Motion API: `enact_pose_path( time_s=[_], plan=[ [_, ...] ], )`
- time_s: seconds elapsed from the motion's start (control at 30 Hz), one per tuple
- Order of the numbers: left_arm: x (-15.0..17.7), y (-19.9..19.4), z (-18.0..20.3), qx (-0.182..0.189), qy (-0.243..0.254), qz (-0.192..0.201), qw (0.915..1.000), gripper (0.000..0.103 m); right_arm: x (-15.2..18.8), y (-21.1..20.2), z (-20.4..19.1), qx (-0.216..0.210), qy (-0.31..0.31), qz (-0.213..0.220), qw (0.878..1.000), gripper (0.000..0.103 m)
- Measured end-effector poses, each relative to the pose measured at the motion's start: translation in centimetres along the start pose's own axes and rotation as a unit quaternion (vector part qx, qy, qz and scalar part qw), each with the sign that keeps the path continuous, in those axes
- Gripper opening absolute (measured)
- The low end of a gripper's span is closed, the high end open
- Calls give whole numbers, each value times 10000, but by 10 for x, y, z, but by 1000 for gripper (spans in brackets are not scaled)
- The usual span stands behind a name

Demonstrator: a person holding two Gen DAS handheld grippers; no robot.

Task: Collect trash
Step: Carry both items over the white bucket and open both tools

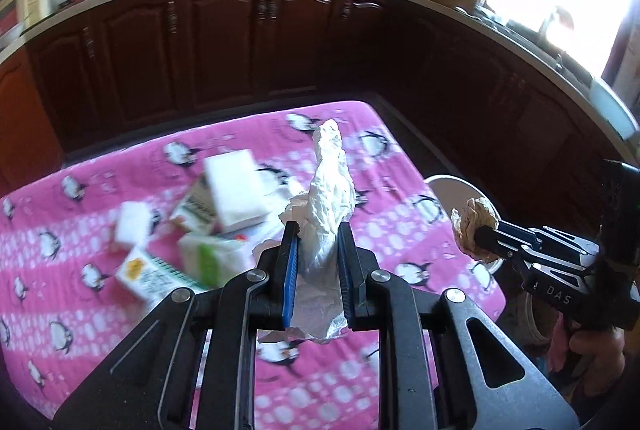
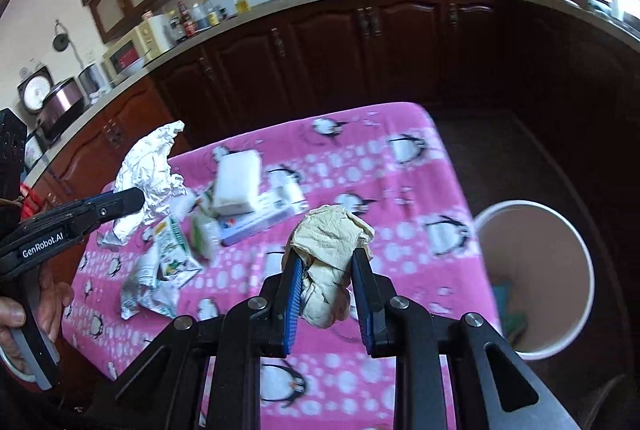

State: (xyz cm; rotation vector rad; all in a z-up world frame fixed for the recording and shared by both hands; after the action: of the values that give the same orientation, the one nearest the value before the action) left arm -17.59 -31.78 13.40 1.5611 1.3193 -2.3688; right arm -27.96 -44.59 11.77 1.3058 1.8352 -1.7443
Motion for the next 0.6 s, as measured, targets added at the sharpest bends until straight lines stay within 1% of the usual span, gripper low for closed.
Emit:
enact_pose_path(
  time_s=[0.17,0.4,0.6],
  plan=[
    [-7,18,38,223,201,-53,9995,16,0,-16,33,218,219,84,9995,23],
    [-18,45,90,561,447,-154,9973,16,0,-37,80,630,419,197,9969,23],
    [-24,71,127,882,506,-298,9944,16,3,-49,121,924,644,214,9934,23]
  ],
)
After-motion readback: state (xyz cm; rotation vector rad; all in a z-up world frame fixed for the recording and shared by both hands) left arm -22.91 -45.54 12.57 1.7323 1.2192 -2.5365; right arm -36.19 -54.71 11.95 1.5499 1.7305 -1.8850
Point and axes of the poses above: each gripper's, at about its wrist camera, not at the fingertips, and y roughly the way its jaws point, z to its right, x to its underside, the point moved 7 cm from there along y, roughly the way its jaws point, and after that the axes turned 6 degrees about z, right-handed, at the moved point
